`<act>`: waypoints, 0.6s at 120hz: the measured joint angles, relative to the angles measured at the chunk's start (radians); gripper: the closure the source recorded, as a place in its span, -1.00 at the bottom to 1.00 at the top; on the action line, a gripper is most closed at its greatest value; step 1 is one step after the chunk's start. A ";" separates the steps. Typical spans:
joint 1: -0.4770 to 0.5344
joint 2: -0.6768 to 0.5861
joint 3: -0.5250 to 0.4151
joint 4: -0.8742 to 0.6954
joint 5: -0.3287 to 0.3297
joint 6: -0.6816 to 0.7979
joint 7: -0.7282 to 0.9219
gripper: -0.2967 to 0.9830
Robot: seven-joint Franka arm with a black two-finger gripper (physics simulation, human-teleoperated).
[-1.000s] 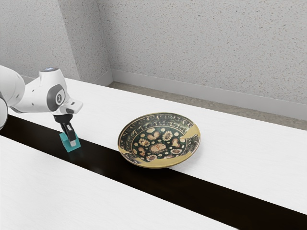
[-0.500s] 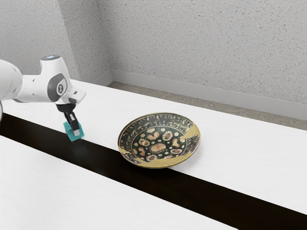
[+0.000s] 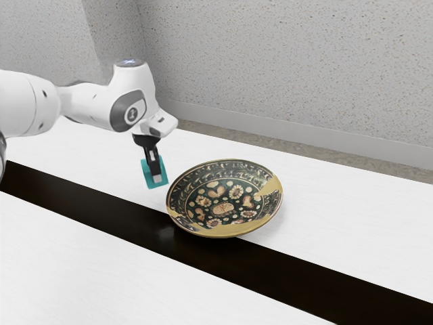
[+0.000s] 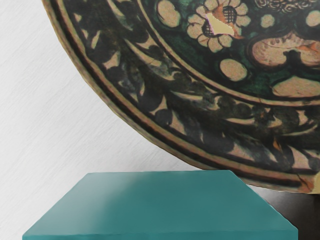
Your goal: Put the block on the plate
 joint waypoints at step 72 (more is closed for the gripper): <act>0.072 0.153 -0.395 0.132 0.218 -0.013 -0.194 -0.07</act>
